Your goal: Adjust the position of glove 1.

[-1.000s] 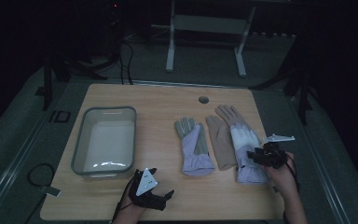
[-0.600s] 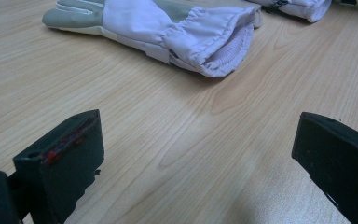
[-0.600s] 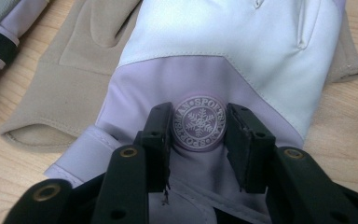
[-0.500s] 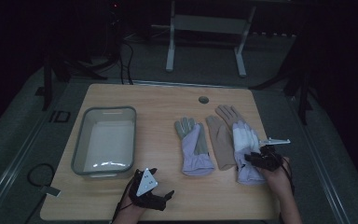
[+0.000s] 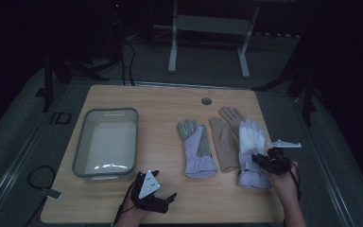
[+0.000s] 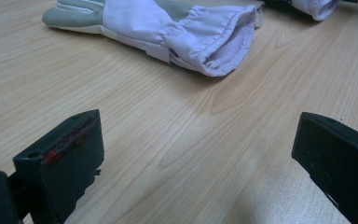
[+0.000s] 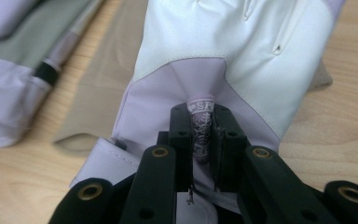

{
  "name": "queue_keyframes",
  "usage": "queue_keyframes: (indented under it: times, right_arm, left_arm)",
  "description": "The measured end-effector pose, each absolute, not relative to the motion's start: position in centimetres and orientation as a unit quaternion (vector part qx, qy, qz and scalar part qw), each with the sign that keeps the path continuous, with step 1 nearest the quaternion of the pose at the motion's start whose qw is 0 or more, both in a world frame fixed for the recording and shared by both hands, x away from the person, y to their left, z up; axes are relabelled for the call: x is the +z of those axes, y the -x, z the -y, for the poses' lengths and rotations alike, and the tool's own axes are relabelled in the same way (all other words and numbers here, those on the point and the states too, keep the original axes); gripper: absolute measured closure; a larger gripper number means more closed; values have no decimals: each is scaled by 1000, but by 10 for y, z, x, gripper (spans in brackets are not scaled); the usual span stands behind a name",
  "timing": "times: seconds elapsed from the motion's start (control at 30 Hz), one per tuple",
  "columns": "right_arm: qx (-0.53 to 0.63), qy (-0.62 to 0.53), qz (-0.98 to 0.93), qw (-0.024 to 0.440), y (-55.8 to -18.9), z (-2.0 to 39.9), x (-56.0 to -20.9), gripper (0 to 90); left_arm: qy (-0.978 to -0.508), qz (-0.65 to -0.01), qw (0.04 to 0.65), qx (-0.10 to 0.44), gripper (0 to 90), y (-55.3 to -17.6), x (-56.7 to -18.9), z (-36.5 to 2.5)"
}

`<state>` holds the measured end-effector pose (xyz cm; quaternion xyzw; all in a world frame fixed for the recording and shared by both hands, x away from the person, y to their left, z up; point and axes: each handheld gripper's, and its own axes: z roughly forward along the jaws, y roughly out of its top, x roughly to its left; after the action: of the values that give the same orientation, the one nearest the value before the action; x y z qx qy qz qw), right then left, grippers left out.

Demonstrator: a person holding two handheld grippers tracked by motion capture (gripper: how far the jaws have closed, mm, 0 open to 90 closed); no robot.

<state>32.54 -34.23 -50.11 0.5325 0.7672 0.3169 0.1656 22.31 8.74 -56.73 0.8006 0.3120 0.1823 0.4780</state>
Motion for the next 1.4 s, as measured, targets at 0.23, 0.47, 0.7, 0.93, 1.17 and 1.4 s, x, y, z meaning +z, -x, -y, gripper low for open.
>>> queue_keyframes:
  times: [0.23, 0.47, 0.7, 0.93, 1.17, 1.4]
  right_arm:
    - [330, -513, -772, 178, -316, 335, -466, 809]
    - [352, -484, -778, 190, -319, 310, -429, 808]
    - [362, -463, -788, 180, -328, 273, -407, 809]
    - [369, -435, -802, 175, -331, 227, -393, 807]
    - [353, -421, -821, 157, -336, 187, -405, 807]
    - [320, -433, -833, 130, -350, 166, -435, 807]
  left_arm:
    - [-800, -312, 479, 181, 23, -223, -567, -88]
    - [-798, -314, 481, 185, 23, -223, -567, -88]
    - [-797, -315, 483, 181, 23, -223, -567, -89]
    - [-797, -313, 483, 183, 23, -223, -567, -89]
    - [-796, -313, 486, 179, 21, -223, -567, -89]
    - [-801, -316, 478, 175, 11, -223, -567, -88]
